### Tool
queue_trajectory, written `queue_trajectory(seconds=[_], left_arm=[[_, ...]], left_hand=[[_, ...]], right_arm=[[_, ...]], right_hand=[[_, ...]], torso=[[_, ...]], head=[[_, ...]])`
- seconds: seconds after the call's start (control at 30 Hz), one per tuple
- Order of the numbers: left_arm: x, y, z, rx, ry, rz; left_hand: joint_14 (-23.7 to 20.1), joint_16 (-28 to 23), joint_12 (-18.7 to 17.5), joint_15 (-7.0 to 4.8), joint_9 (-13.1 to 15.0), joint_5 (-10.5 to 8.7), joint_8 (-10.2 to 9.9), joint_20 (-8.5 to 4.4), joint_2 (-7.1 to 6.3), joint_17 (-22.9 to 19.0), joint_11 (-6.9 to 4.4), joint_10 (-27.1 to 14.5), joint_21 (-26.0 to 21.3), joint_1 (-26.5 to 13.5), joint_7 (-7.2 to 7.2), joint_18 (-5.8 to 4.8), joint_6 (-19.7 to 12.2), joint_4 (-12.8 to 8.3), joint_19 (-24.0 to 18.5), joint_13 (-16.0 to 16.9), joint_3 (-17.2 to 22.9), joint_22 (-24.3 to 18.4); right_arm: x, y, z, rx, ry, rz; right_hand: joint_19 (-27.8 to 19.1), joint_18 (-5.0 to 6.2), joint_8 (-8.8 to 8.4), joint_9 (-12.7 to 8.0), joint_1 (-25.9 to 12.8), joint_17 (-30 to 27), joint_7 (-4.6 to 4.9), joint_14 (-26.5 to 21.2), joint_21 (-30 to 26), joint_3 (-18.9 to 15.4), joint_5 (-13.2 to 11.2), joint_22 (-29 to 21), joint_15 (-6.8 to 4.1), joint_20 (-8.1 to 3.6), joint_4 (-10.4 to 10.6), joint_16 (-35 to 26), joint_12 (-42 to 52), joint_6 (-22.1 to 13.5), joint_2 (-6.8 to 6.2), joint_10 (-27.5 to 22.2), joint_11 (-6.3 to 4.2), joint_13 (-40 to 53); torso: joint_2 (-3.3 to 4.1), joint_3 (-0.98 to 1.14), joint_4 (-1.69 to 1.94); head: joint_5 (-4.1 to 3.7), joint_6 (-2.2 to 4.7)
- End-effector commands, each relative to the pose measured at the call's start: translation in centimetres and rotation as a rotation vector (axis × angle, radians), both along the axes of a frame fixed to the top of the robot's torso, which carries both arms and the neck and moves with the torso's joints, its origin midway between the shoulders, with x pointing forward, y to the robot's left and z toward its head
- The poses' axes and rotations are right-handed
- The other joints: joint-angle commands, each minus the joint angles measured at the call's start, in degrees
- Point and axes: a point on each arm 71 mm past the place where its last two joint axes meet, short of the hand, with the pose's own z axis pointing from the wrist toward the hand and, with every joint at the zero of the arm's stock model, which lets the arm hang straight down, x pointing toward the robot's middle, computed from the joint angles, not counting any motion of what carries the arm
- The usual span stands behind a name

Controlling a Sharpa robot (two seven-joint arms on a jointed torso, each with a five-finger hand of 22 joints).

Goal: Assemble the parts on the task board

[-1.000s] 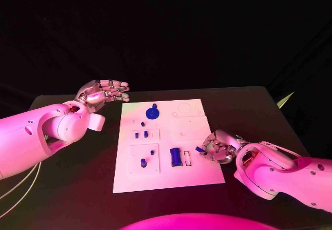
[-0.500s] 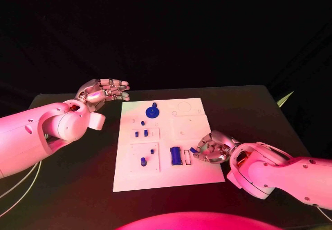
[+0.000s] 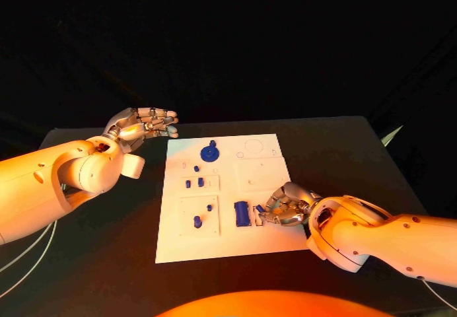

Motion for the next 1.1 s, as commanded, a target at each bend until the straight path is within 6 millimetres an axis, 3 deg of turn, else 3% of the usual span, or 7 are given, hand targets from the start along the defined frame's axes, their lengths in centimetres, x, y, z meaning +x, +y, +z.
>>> queue_trajectory(seconds=[0.03, 1.1], left_arm=[[-0.07, -0.25, 0.09, -0.011, 0.000, -0.019], [-0.06, -0.19, -0.03, -0.006, 0.015, -0.022]], left_hand=[[0.18, -0.35, 0.06, -0.07, -0.08, 0.21, 0.17, -0.01, 0.58, 0.06, 0.16, 0.10, -0.32, 0.09, 1.69, 0.56, -0.26, 0.06, 0.31, -0.05, 0.13, -0.05], [0.10, -0.41, 0.04, -0.02, -0.12, 0.18, 0.18, 0.01, 0.56, 0.07, 0.22, 0.04, -0.53, -0.02, 1.76, 0.53, -0.33, 0.15, 0.31, -0.10, 0.08, -0.17]], right_arm=[[-0.08, 0.29, -0.19, -0.009, 0.016, 0.020], [0.05, 0.79, -0.60, -0.028, 0.030, 0.060]], right_hand=[[5.99, -0.82, 0.36, 0.04, -0.66, 13.44, 0.01, 5.53, 0.26, -0.07, 0.16, 15.10, -0.29, -0.24, 0.41, 0.22, 0.24, 0.49, -0.05, 4.95, -0.40, 13.70], [5.99, -0.82, 0.74, 0.41, -5.28, 13.81, -0.11, 5.61, 0.26, -1.61, -1.68, 15.10, -0.39, -0.33, 1.94, 0.37, -0.01, 1.04, -0.68, 4.89, -0.51, 13.59]], torso=[[0.01, 0.00, 0.01], [-0.02, 0.01, -0.02]], head=[[-0.03, -0.05], [-0.05, -0.30]])
